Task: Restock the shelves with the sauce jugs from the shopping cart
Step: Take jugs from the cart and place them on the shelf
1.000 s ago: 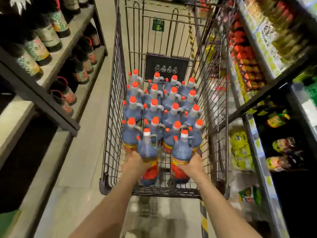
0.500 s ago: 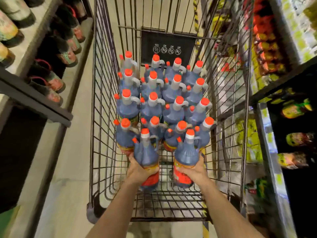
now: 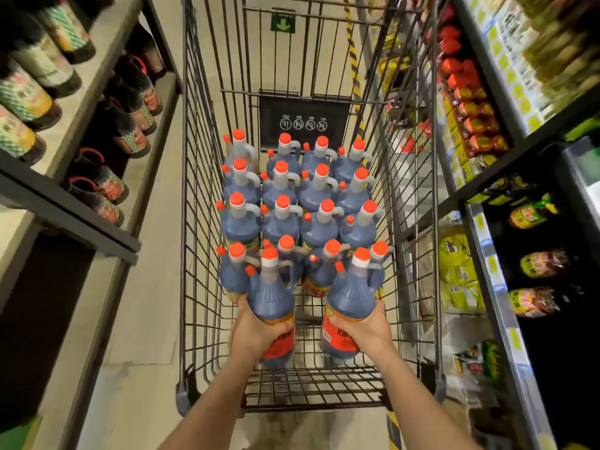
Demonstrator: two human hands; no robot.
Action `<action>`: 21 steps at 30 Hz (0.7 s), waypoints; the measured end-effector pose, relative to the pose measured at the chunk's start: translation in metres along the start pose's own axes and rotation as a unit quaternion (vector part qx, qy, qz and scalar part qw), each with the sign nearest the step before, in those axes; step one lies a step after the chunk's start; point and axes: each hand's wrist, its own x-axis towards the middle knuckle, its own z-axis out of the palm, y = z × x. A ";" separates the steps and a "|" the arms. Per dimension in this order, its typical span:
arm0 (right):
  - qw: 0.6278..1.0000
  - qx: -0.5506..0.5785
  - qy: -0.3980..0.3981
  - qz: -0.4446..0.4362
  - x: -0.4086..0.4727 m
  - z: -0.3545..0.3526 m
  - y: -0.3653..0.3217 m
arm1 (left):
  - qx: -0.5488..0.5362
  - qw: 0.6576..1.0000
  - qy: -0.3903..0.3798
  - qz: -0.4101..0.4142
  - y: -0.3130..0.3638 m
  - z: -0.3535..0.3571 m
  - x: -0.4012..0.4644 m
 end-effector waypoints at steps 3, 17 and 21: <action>0.999 0.032 0.022 -0.026 -0.020 -0.009 -0.005 | 0.005 1.000 0.002 0.020 0.009 -0.011 -0.018; 0.924 0.232 0.198 -0.232 -0.152 -0.090 -0.064 | -0.158 0.936 0.109 0.295 0.118 -0.034 -0.152; 0.894 0.275 0.218 -0.277 -0.201 -0.128 -0.071 | -0.153 0.922 0.126 0.332 0.141 -0.041 -0.201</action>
